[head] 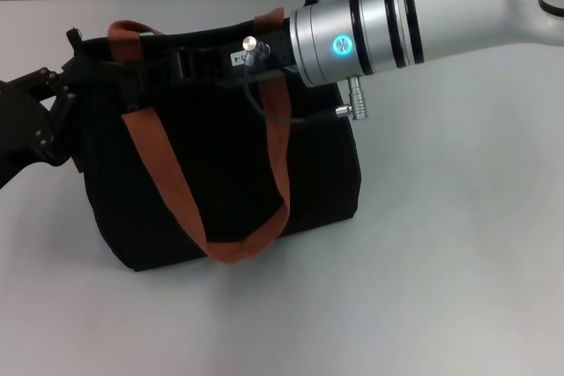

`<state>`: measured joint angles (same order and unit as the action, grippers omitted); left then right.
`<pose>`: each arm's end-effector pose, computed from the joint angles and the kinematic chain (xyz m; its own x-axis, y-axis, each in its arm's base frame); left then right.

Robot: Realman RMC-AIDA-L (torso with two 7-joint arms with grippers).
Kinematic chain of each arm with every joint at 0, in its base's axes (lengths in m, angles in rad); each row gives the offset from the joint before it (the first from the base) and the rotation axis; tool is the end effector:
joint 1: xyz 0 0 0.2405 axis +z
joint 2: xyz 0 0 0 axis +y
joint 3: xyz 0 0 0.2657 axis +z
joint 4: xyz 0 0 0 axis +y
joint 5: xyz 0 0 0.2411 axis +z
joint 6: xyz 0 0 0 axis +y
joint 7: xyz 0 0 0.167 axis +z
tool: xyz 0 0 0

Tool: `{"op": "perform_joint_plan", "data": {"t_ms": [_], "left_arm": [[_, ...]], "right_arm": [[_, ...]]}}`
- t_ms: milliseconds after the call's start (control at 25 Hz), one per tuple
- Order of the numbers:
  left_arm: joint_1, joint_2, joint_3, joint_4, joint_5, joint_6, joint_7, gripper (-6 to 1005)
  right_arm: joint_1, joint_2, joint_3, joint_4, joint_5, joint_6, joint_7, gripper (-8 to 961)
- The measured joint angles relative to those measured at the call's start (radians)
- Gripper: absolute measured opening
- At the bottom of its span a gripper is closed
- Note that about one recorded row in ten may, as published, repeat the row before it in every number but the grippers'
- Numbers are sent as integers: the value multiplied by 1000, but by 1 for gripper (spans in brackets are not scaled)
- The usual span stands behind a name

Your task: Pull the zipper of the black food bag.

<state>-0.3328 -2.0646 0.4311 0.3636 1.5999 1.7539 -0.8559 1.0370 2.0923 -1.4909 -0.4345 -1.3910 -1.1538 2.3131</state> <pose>-0.3260 0.3016 0.0164 0.5490 -0.0713 0.8328 0.5451 -0.7247 -0.4214 0.0578 0.4244 -0.1448 0.4812 -0.8341 -0.2696 -0.7670 -0.5495 0.3313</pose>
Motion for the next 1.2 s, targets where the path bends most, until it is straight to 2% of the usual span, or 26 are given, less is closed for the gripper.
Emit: {"op": "perform_joint_plan", "data": {"t_ms": [240, 560, 920, 1200], "left_arm": [[0, 0, 0, 0, 0, 8, 0, 49], [0, 0, 0, 0, 0, 14, -2, 50], [2, 1, -2, 0, 0, 19, -3, 50], [5, 3, -8, 0, -1, 23, -4, 50]], "right_arm": [[-1, 0, -4, -2, 9, 3, -7, 209], [-7, 0, -5, -18, 5, 7, -38, -2], [-21, -8, -4, -39, -7, 4, -44, -3], [-69, -11, 8, -144, -114, -4, 30, -3]]}}
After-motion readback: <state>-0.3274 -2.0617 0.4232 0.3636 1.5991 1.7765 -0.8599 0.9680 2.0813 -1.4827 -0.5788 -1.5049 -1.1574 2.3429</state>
